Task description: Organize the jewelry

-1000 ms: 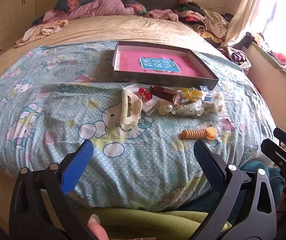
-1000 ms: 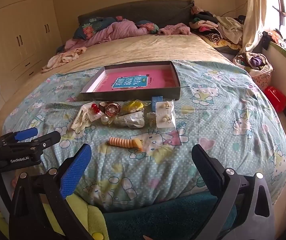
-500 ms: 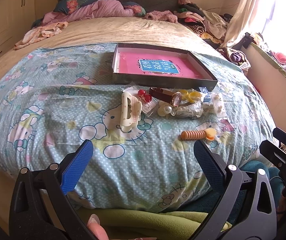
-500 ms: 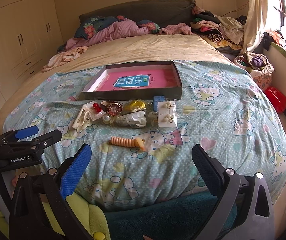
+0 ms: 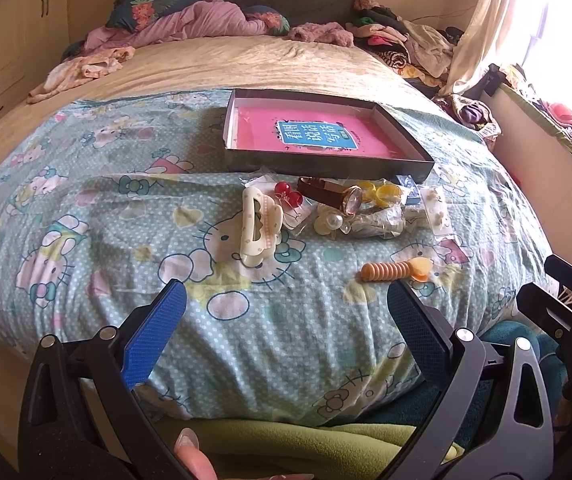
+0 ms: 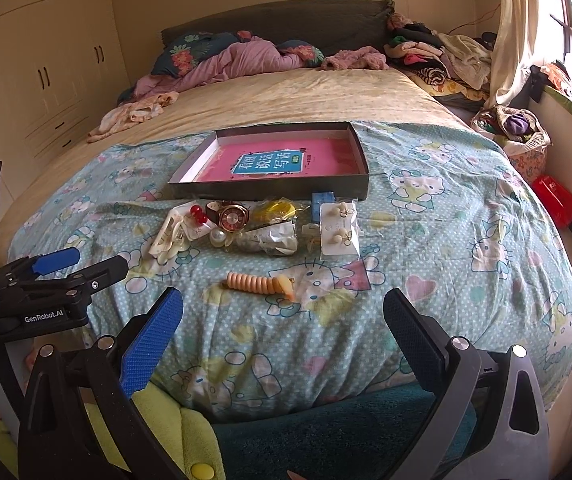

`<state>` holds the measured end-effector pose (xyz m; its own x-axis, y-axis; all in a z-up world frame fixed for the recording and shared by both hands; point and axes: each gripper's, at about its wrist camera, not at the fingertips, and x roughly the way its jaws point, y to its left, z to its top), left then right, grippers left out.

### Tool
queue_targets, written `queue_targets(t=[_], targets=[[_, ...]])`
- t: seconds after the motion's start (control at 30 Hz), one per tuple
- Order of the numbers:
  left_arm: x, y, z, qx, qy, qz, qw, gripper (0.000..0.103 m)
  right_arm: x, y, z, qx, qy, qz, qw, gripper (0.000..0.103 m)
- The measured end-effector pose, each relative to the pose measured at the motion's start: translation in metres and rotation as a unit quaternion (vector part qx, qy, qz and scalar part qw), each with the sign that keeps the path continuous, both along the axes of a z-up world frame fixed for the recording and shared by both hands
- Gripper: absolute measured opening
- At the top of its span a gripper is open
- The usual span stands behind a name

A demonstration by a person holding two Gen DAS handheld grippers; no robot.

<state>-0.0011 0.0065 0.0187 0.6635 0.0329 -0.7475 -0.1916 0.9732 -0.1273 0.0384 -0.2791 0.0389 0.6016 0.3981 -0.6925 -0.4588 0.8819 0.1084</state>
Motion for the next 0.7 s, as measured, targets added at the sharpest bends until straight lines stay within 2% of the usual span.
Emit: queue_targets(t=[0.53, 0.7], targets=[[0.006, -0.001, -0.007, 0.004, 0.007, 0.000, 1.0000, 0.094, 0.004, 0.006, -0.004, 0.000, 0.009, 0.005, 1.000, 0.099], [0.015, 0.010, -0.012, 0.022, 0.006, 0.010, 0.9997, 0.094, 0.015, 0.008, -0.008, 0.001, 0.015, 0.008, 1.000, 0.099]])
